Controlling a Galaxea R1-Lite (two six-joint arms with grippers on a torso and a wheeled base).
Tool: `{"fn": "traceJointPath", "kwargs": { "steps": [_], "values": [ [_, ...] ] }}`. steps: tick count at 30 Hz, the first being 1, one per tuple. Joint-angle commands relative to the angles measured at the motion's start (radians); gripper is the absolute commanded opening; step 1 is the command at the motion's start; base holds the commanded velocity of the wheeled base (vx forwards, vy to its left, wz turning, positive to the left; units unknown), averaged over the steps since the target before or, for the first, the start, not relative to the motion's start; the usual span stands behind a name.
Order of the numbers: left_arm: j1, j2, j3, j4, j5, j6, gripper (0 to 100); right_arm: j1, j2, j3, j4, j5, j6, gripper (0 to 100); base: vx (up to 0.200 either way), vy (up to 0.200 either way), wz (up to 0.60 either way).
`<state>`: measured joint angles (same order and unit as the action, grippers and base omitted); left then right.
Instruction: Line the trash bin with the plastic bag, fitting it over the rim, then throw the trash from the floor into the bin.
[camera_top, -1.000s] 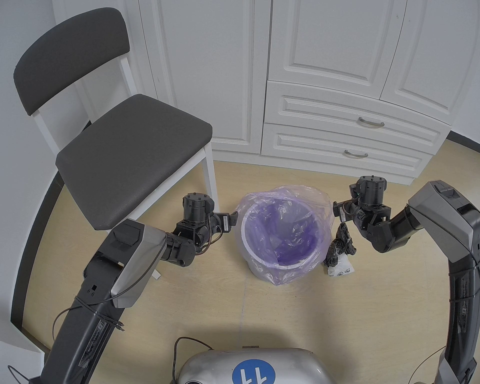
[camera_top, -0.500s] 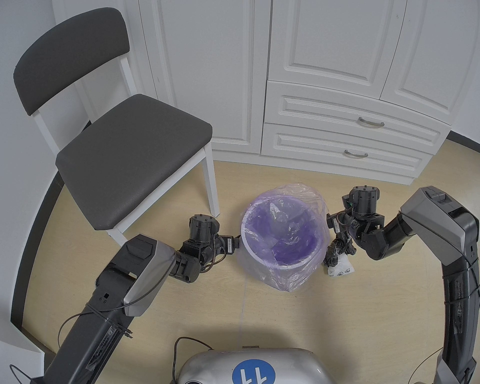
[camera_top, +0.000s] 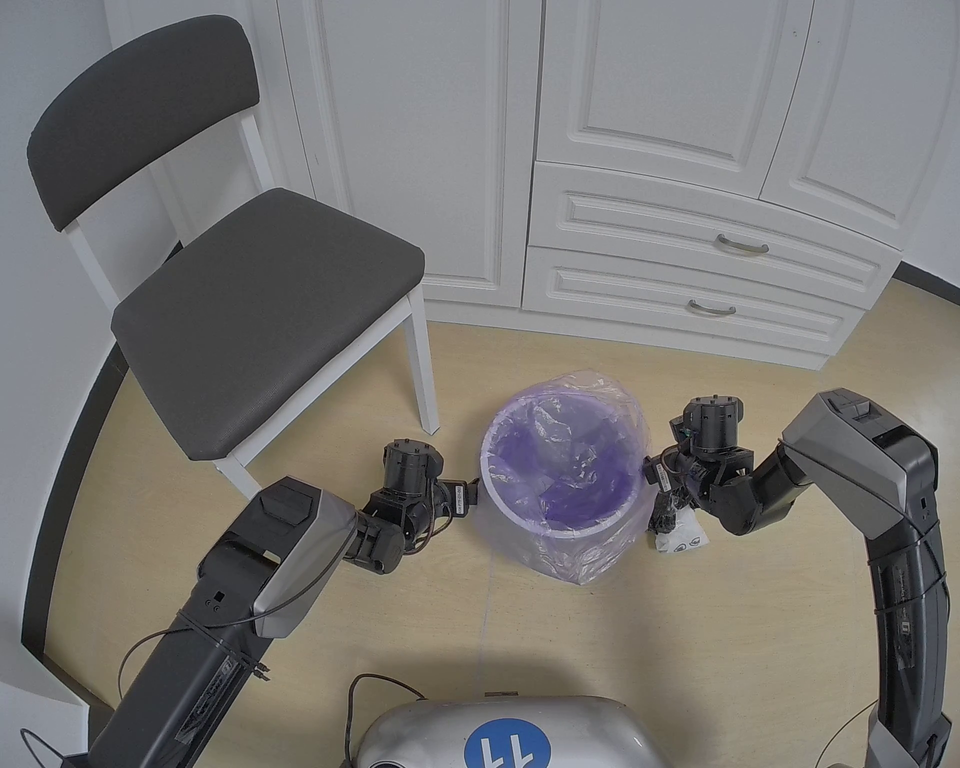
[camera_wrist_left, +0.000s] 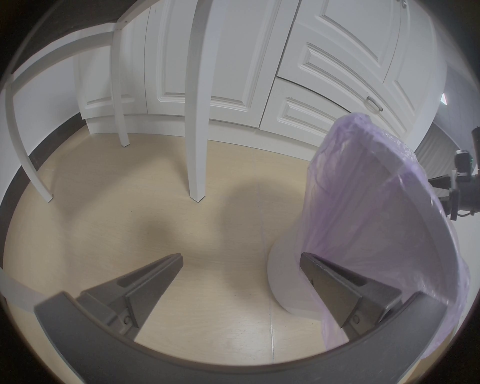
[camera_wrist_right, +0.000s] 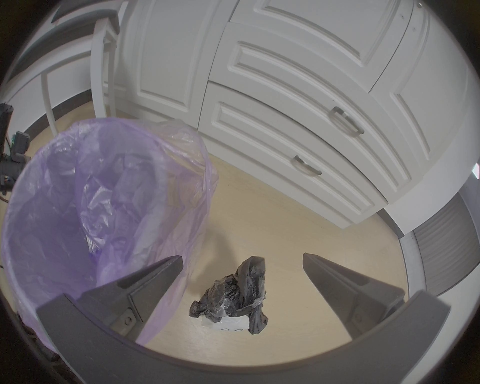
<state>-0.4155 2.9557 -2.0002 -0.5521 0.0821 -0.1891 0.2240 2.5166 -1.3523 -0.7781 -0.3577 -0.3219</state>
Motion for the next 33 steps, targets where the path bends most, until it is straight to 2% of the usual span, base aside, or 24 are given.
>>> {"fn": "traceJointPath", "kwargs": {
  "steps": [1,16,25,30,33],
  "values": [
    [-0.005,0.014,0.0,-0.005,0.002,-0.003,100,0.0,0.073,-0.047,0.026,0.028,0.004,100,0.0,0.0,0.0],
    [-0.009,0.019,0.0,0.006,0.025,-0.001,100,-0.045,0.283,-0.306,0.203,0.025,0.001,100,0.0,0.0,0.0],
    [-0.008,0.022,0.0,0.055,0.024,0.004,100,-0.048,0.297,-0.332,0.234,0.034,-0.002,100,0.0,0.0,0.0],
    [-0.008,0.003,0.0,0.064,0.03,-0.006,100,-0.054,0.277,-0.329,0.286,0.111,0.098,100,0.0,0.0,0.0],
    [-0.012,-0.044,0.0,0.052,0.053,-0.035,100,-0.055,0.174,-0.254,0.287,0.146,0.127,100,0.0,0.0,0.0]
  ]
}}
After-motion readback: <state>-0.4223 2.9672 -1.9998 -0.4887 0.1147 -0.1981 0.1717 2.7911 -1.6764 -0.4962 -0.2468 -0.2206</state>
